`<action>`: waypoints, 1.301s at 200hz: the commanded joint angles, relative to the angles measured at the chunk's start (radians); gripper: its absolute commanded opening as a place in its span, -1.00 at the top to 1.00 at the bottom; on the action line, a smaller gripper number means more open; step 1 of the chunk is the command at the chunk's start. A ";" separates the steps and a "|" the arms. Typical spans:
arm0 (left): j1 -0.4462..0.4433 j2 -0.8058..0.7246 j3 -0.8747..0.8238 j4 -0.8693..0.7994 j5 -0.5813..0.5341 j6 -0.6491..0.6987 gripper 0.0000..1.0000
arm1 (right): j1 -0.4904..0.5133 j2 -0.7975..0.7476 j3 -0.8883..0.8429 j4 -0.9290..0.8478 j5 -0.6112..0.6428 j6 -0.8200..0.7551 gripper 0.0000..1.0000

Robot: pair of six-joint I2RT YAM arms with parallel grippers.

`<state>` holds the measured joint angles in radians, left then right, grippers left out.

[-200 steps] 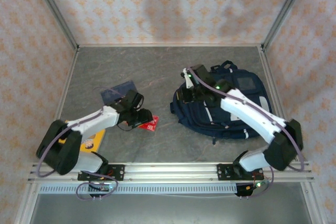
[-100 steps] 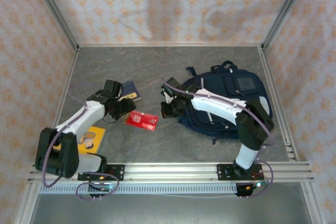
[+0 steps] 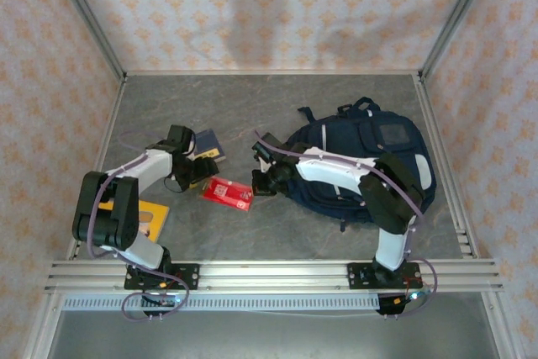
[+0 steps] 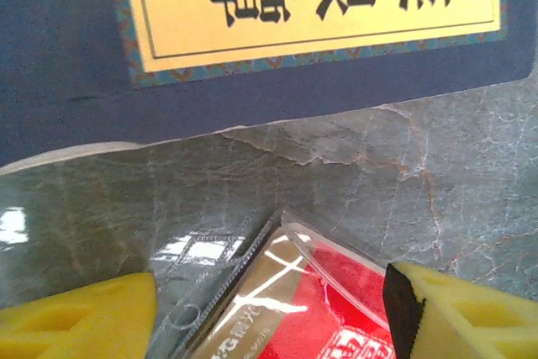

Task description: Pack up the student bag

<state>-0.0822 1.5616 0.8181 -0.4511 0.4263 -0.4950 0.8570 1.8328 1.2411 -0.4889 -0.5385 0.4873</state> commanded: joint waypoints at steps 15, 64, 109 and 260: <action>0.005 0.037 -0.002 0.027 0.079 0.018 -0.42 | 0.001 0.022 -0.011 -0.002 0.032 0.003 0.98; 0.003 -0.021 -0.033 0.017 0.150 -0.012 -0.36 | -0.012 0.051 0.007 -0.092 0.099 -0.030 0.97; -0.004 -0.049 -0.089 0.027 0.197 -0.034 -0.35 | -0.018 0.096 0.018 -0.131 0.114 -0.052 0.98; -0.135 -0.155 -0.133 -0.016 0.176 -0.109 -0.30 | -0.092 0.150 0.050 -0.194 0.248 -0.157 1.00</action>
<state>-0.2031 1.4551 0.6815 -0.3836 0.5953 -0.6128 0.8082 1.9480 1.2961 -0.6472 -0.4034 0.3649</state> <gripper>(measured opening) 0.649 0.049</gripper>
